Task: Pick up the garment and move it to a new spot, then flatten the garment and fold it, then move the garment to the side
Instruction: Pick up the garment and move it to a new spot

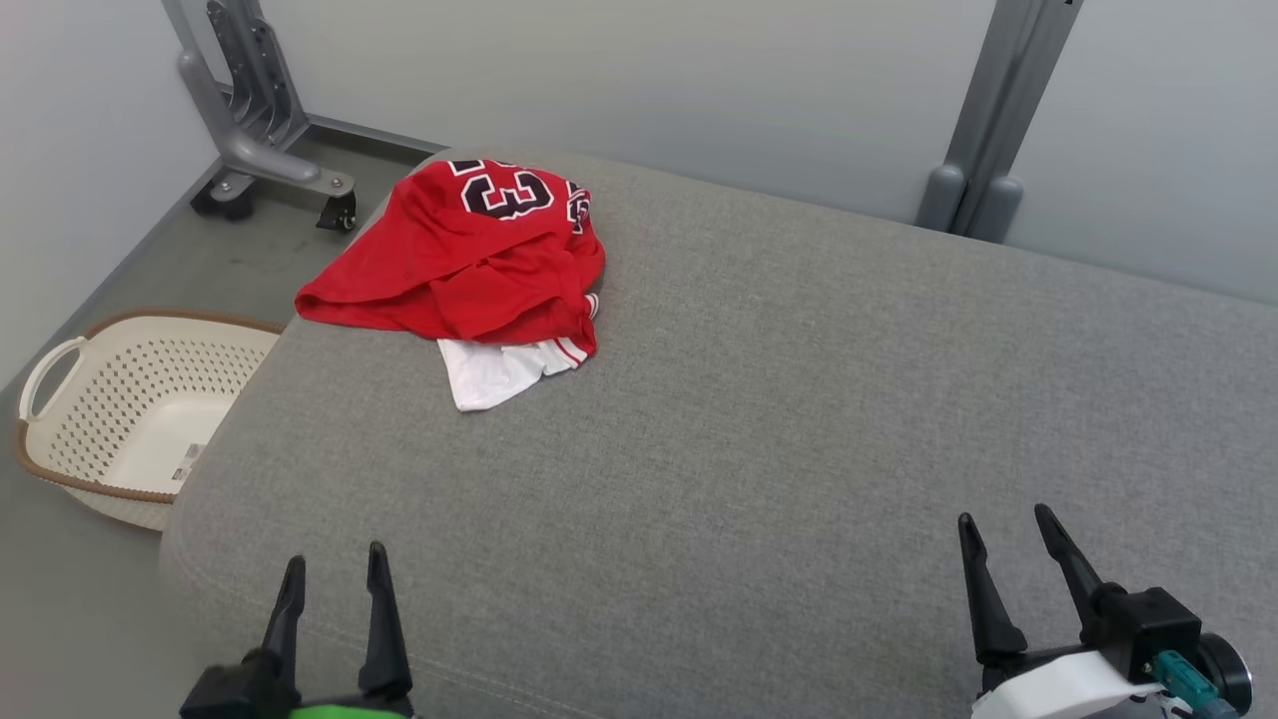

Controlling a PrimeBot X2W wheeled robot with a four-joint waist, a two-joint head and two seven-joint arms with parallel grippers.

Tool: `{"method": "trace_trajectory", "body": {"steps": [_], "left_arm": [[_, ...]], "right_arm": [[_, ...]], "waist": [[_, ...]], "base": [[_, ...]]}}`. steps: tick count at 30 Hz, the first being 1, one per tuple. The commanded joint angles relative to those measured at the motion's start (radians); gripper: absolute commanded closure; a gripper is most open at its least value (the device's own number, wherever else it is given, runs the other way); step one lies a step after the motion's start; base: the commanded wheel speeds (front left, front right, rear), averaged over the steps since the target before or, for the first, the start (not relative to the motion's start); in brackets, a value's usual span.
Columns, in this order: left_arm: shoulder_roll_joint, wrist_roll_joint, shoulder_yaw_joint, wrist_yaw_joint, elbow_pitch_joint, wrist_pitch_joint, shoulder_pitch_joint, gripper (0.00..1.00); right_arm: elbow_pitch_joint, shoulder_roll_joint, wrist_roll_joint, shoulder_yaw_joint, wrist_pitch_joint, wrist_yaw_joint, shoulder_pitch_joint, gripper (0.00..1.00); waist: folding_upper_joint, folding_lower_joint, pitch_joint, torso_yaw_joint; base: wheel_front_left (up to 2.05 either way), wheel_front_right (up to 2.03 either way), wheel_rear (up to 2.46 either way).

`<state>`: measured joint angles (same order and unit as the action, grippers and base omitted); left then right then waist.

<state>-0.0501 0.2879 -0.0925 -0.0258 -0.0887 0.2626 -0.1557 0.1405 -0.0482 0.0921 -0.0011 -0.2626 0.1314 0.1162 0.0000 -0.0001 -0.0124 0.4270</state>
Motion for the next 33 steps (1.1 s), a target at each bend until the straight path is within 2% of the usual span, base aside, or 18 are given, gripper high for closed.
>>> {"method": "trace_trajectory", "body": {"steps": [1, 5, 9, 12, 16, 21, 24, 28, 29, 33], "left_arm": [[-0.001, 0.011, -0.011, 0.009, -0.006, 0.003, 0.052, 0.0], [-0.001, 0.063, -0.055, 0.042, -0.082, 0.002, 0.205, 0.0], [-0.007, 0.064, -0.091, 0.085, -0.232, -0.019, 0.424, 0.0], [-0.018, 0.087, -0.1, 0.115, -0.339, -0.081, 0.602, 0.0], [-0.029, 0.133, -0.107, 0.141, -0.462, -0.166, 0.797, 0.0], [-0.049, 0.203, -0.077, 0.145, -0.627, -0.275, 0.979, 0.0], [-0.064, 0.228, -0.046, 0.113, -0.728, -0.306, 1.051, 0.0], [-0.091, 0.209, -0.052, 0.082, -0.847, -0.327, 1.098, 0.0], [-0.101, 0.199, -0.057, 0.076, -0.871, -0.325, 1.104, 1.0], [-0.117, 0.166, -0.091, 0.093, -0.903, -0.293, 1.103, 1.0]], "right_arm": [[-0.012, -0.004, -0.017, -0.004, -0.003, -0.001, -0.031, 0.0], [-0.038, -0.024, -0.051, -0.004, -0.003, -0.001, -0.094, 0.0], [-0.051, -0.062, -0.061, 0.018, -0.003, -0.001, -0.179, 0.0], [-0.06, -0.085, -0.058, 0.033, -0.003, -0.001, -0.241, 0.0], [-0.066, -0.104, -0.051, 0.045, -0.003, -0.001, -0.294, 0.0], [-0.074, -0.113, -0.044, 0.053, -0.003, -0.001, -0.33, 0.0], [-0.078, -0.114, -0.042, 0.054, -0.003, -0.001, -0.345, 0.0], [-0.08, -0.105, -0.039, 0.048, -0.003, -0.001, -0.348, 0.0], [-0.078, -0.101, -0.038, 0.048, -0.003, -0.001, -0.347, 0.0], [-0.07, -0.086, -0.033, 0.044, -0.003, -0.002, -0.341, 0.0]], "waist": [[0.0, 0.0001, 0.09, -0.053], [0.0, 0.0001, 0.24, -0.106], [0.0, 0.0001, 0.394, -0.162], [0.0, 0.0001, 0.498, -0.2], [0.0, 0.0001, 0.584, -0.24], [0.0, 0.0001, 0.634, -0.276], [0.0, 0.0001, 0.641, -0.29], [0.0, 0.0001, 0.628, -0.305], [0.0, 0.0001, 0.622, -0.307], [0.0, 0.0001, 0.587, -0.309]], "base": [[0.0, 0.0, 0.0], [0.0, 0.0, 0.0], [0.0, 0.0, 0.0], [0.0, 0.0, 0.0], [0.0, 0.0, 0.0], [0.0, 0.0, 0.0], [0.0, 0.0, 0.0], [0.0, 0.0, 0.0], [0.0, 0.0, 0.0], [0.0, 0.0, 0.0]]}}
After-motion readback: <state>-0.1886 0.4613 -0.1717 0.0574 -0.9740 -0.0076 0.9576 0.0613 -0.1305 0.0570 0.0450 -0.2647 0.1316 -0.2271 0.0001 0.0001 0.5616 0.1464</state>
